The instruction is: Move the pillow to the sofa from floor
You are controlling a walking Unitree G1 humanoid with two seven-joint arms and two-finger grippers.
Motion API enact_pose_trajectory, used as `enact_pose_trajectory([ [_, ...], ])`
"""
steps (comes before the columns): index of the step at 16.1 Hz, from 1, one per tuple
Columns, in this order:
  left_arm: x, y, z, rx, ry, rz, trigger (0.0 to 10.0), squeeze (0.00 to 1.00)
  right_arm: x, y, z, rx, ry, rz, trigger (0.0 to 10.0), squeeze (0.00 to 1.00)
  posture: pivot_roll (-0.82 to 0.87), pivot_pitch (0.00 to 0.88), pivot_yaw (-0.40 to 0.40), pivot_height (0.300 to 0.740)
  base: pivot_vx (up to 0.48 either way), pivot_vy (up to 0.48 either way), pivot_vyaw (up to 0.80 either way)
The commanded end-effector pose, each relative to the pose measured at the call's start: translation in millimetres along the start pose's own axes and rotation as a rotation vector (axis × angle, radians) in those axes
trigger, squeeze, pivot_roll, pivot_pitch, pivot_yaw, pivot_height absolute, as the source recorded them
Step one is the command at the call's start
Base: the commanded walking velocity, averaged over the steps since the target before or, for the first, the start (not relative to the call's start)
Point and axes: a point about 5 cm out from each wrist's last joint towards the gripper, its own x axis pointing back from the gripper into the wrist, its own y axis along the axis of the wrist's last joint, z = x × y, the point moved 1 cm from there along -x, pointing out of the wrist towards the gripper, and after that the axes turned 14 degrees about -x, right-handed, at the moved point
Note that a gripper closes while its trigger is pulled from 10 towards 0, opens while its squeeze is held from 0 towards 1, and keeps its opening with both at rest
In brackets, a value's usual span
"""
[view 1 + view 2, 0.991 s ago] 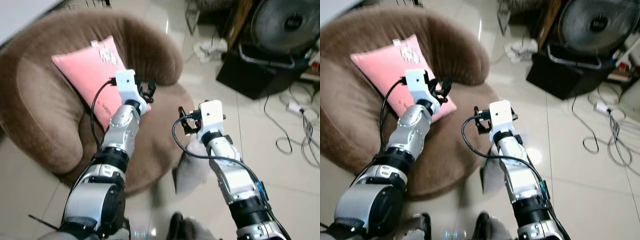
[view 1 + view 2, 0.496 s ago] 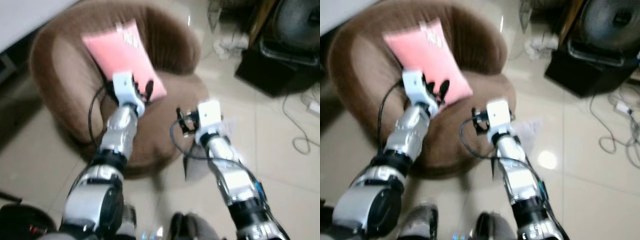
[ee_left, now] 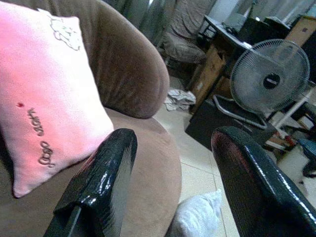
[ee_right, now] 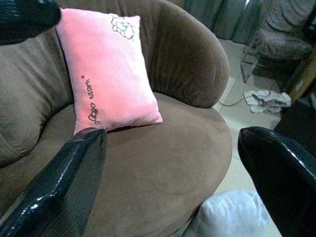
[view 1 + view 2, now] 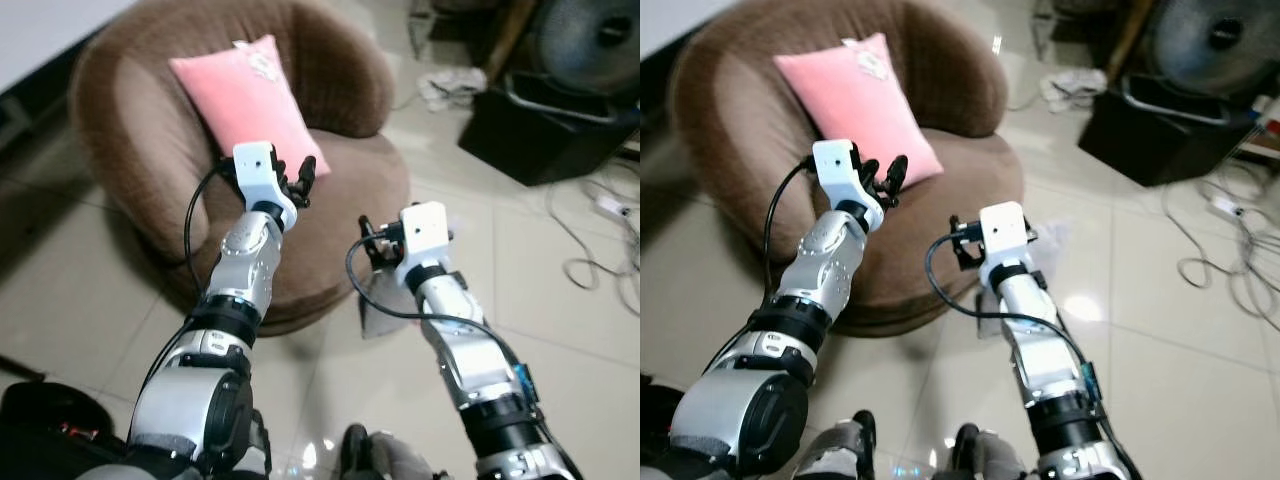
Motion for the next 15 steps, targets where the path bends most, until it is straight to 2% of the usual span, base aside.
enact_pose_trajectory([
  [1,-1.1,1,-3.7,-0.001,-0.015,0.001,10.0,0.00,1.0,-1,-3.4,0.004,-0.016,0.006,10.0,0.00,0.05,0.197,-0.075,0.740,0.000,0.000,0.00],
  [8,-0.9,2,-4.0,-0.010,-0.018,-0.005,10.0,0.00,0.0,-1,-3.0,0.007,-0.011,0.006,10.0,0.00,0.05,0.186,-0.080,0.740,-0.034,0.000,0.00],
  [10,-0.1,0,-3.0,-0.011,-0.014,0.001,10.0,0.00,1.4,-1,-6.3,0.003,-0.022,0.007,10.0,0.00,0.05,0.184,-0.080,0.740,-0.240,0.000,0.00],
  [11,2.7,-3,-0.4,-0.020,-0.010,0.005,10.0,0.00,6.1,-2,-13.3,-0.003,-0.040,0.001,10.0,0.00,0.05,0.181,-0.082,0.740,0.000,0.000,0.00],
  [12,15.9,-18,12.7,-0.029,0.008,0.040,10.0,0.00,21.1,-7,-28.9,-0.019,-0.068,0.017,10.0,0.00,0.05,0.183,-0.077,0.740,-0.247,0.000,0.00],
  [13,19.8,-22,16.0,-0.033,0.012,0.052,10.0,0.00,25.0,-9,-31.9,-0.015,-0.071,0.026,10.0,0.00,0.05,0.184,-0.076,0.740,-0.247,0.000,0.00],
  [15,37.3,-41,29.7,-0.048,0.034,0.105,10.0,0.00,41.8,-22,-44.0,0.001,-0.082,0.075,10.0,0.00,0.05,0.186,-0.075,0.740,-0.268,0.000,0.00],
])
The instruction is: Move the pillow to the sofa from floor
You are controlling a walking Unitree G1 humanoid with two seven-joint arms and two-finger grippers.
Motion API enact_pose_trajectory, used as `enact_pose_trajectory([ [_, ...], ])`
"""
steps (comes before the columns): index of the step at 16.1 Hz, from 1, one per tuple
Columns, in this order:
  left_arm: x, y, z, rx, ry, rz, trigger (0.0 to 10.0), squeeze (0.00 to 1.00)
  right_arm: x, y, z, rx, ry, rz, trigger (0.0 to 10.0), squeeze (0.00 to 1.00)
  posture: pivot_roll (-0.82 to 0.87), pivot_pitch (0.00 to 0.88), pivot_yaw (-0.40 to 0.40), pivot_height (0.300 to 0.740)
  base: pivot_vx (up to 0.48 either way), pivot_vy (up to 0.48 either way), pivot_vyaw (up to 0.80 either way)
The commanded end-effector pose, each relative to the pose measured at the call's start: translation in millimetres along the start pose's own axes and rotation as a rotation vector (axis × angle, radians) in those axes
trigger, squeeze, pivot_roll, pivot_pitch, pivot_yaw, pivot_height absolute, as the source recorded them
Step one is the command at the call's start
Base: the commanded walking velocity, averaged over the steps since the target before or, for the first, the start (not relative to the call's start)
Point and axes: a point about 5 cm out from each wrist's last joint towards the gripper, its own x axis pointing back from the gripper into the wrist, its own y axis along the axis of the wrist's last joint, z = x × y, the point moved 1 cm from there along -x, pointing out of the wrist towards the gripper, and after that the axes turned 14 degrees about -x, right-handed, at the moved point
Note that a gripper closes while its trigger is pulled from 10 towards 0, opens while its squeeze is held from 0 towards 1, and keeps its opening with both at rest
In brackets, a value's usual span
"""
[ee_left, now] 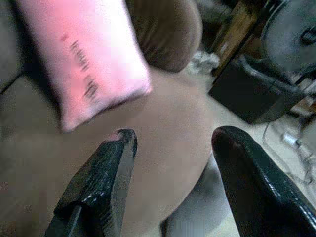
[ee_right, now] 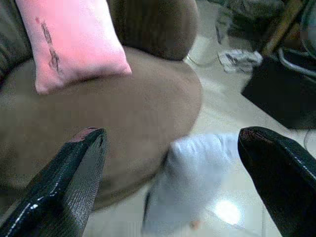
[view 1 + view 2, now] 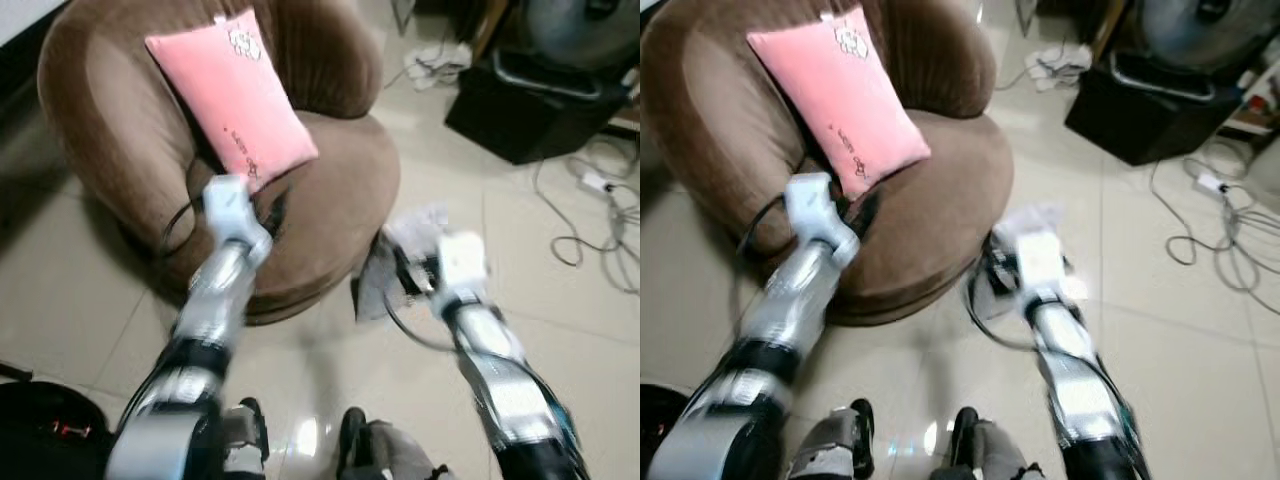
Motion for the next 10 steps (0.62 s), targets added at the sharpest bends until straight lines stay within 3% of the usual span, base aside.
enact_pose_trajectory([
  [1,3.8,-1,-3.4,-0.008,-0.023,0.005,10.0,0.00,7.6,-5,-3.3,-0.001,0.015,0.028,10.0,0.00,0.06,0.189,-0.074,0.740,-0.281,0.000,0.00],
  [2,11.9,-12,1.2,-0.016,-0.015,0.035,10.0,0.00,20.3,-19,-9.9,0.003,0.031,0.084,10.0,0.00,0.06,0.189,-0.074,0.740,-0.277,0.000,0.00],
  [4,13.2,-10,1.1,-0.015,-0.010,0.033,10.0,0.00,32.5,-28,-14.9,0.020,0.055,0.130,10.0,0.00,0.07,0.197,-0.084,0.740,-0.283,0.000,0.00],
  [10,21.0,-7,1.4,-0.017,-0.013,0.036,10.0,0.00,53.7,-42,-21.3,-0.018,0.067,0.177,10.0,0.00,0.06,0.196,-0.079,0.740,-0.281,0.000,0.00],
])
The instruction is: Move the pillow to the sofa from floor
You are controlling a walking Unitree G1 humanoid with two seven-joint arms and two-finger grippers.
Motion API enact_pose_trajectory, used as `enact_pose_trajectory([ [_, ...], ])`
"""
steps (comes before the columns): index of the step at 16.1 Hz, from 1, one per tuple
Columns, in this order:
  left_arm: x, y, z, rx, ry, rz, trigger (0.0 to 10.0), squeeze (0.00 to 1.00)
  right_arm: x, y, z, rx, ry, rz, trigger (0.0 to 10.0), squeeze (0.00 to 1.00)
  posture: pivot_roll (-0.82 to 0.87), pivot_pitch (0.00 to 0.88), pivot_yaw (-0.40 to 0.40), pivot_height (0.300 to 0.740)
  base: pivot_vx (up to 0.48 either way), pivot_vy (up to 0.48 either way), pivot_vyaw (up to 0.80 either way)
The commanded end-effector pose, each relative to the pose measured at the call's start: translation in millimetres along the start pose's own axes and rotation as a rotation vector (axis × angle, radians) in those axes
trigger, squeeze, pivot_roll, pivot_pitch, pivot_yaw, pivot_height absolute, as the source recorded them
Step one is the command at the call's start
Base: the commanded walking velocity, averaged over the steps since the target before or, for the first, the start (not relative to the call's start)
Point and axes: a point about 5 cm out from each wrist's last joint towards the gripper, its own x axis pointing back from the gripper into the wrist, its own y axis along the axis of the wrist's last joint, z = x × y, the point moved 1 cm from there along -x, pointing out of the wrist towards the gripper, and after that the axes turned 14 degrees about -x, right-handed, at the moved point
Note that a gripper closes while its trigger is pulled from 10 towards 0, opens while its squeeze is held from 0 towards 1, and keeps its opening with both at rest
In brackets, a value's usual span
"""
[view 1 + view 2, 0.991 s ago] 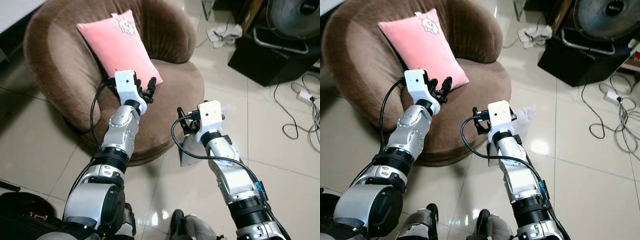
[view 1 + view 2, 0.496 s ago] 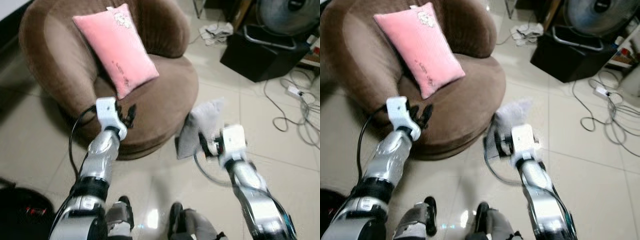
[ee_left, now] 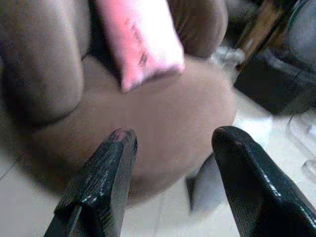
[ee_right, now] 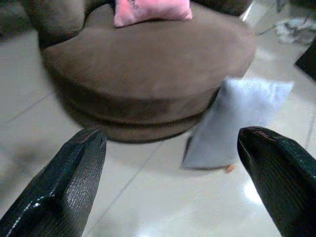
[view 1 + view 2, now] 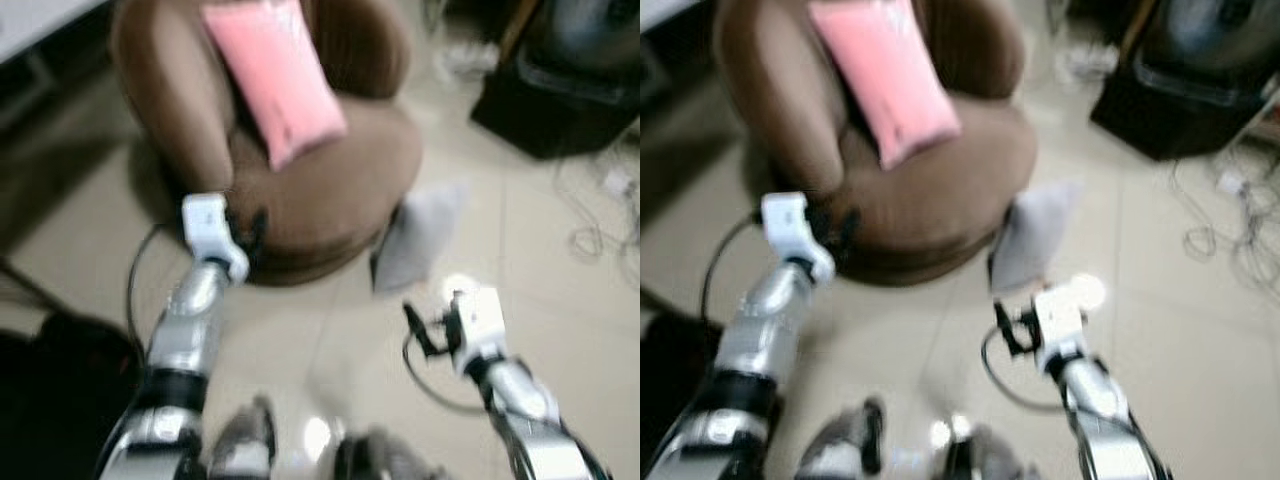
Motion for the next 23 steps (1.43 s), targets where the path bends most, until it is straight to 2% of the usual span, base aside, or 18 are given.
enact_pose_trajectory([
  [1,1.1,0,-9.7,0.003,-0.028,0.007,10.0,0.00,6.0,-6,-5.3,-0.019,-0.014,0.013,10.0,0.00,0.06,0.198,-0.078,0.740,-0.281,0.000,0.00],
  [5,7.8,-4,-12.7,0.008,-0.036,0.027,10.0,0.00,12.3,-19,-5.0,-0.049,0.012,0.023,10.0,0.00,0.06,0.209,-0.081,0.740,-0.271,0.000,0.00],
  [13,11.8,-4,-13.0,0.018,-0.023,0.033,10.0,0.00,12.3,-39,-18.7,-0.086,0.002,0.032,10.0,0.00,0.08,0.224,-0.094,0.740,-0.256,0.000,0.00],
  [17,16.7,-11,-12.0,0.018,-0.027,0.056,10.0,0.00,12.4,-49,-26.1,-0.074,-0.019,0.048,10.0,0.00,0.08,0.226,-0.093,0.740,0.000,0.000,0.00],
  [20,29.6,-31,-5.9,-0.003,-0.067,0.113,10.0,0.00,9.1,-47,-23.0,-0.062,-0.017,0.023,10.0,0.00,0.09,0.231,-0.086,0.740,0.000,0.000,0.00],
  [23,27.0,-28,-7.3,-0.005,-0.098,0.112,10.0,0.00,1.4,-30,-6.8,-0.049,0.005,-0.035,10.0,0.00,0.10,0.230,-0.081,0.740,0.000,0.000,0.00],
])
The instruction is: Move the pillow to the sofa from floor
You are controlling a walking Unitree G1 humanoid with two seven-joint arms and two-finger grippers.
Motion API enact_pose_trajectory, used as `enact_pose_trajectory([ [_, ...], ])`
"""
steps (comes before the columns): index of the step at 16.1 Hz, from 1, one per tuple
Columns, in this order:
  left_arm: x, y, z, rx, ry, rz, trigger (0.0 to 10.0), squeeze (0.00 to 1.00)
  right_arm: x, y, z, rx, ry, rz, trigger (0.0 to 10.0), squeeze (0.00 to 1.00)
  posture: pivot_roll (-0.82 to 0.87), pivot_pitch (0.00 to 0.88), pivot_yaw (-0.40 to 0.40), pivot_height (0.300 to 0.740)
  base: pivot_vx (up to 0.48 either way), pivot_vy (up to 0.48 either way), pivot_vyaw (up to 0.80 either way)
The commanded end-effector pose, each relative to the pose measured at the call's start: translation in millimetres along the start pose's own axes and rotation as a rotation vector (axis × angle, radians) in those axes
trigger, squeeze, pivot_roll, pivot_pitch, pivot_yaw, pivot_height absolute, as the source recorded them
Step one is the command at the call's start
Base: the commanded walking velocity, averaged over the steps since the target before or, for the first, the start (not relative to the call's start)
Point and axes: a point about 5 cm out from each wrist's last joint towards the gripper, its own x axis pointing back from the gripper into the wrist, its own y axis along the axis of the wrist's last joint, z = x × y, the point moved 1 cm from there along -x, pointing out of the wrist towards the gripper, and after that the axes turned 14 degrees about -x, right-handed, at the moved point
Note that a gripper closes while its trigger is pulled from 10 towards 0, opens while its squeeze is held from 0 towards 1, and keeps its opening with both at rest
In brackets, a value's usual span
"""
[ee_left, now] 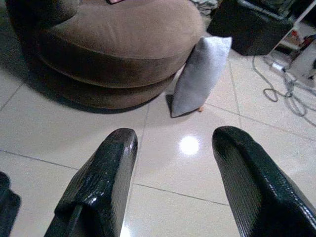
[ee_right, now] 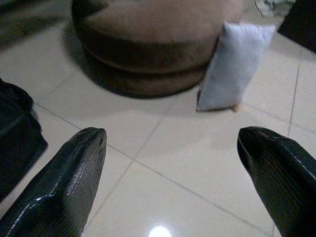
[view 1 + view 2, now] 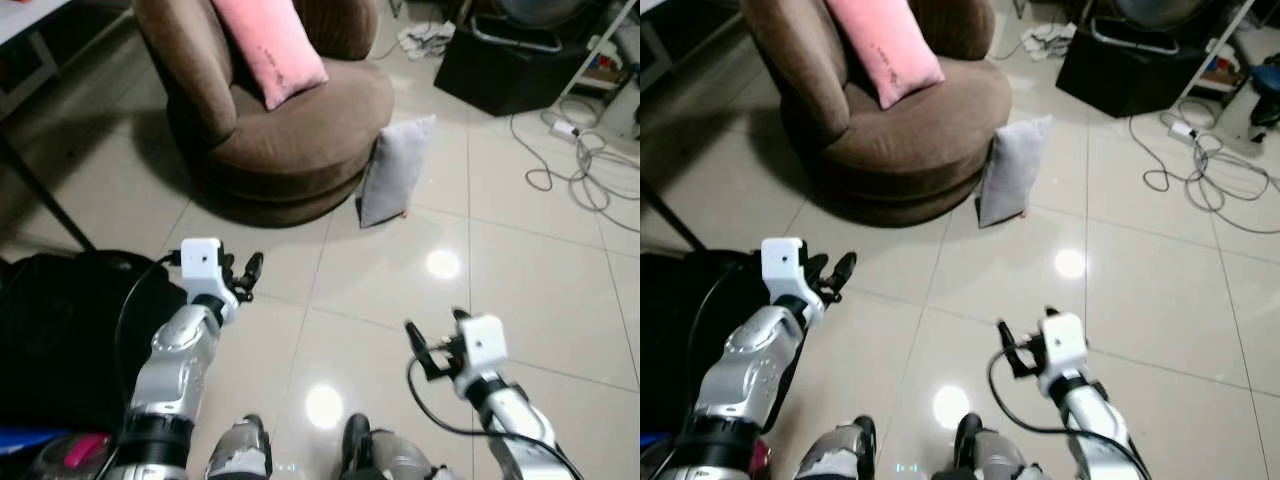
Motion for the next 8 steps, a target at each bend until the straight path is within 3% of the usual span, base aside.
enact_pose_trajectory([
  [1,-1.8,1,-7.4,-0.011,-0.039,-0.002,10.0,0.00,1.5,1,1.8,0.007,-0.002,0.005,10.0,0.00,0.10,0.227,-0.082,0.740,0.000,0.000,0.00],
  [4,-4.0,4,-7.3,-0.020,-0.041,-0.004,10.0,0.00,-5.3,17,9.0,0.013,-0.005,-0.032,10.0,0.00,0.10,0.228,-0.081,0.740,0.000,0.000,0.00],
  [5,-4.6,5,-8.1,0.018,-0.050,-0.009,10.0,0.00,-5.9,19,10.7,0.015,-0.007,-0.029,10.0,0.00,0.10,0.228,-0.081,0.740,0.000,0.000,0.00],
  [8,-5.3,5,-11.5,-0.032,-0.059,-0.013,10.0,0.00,-8.5,25,18.0,0.017,-0.003,-0.034,10.0,0.00,0.11,0.220,-0.085,0.740,0.000,0.000,0.00],
])
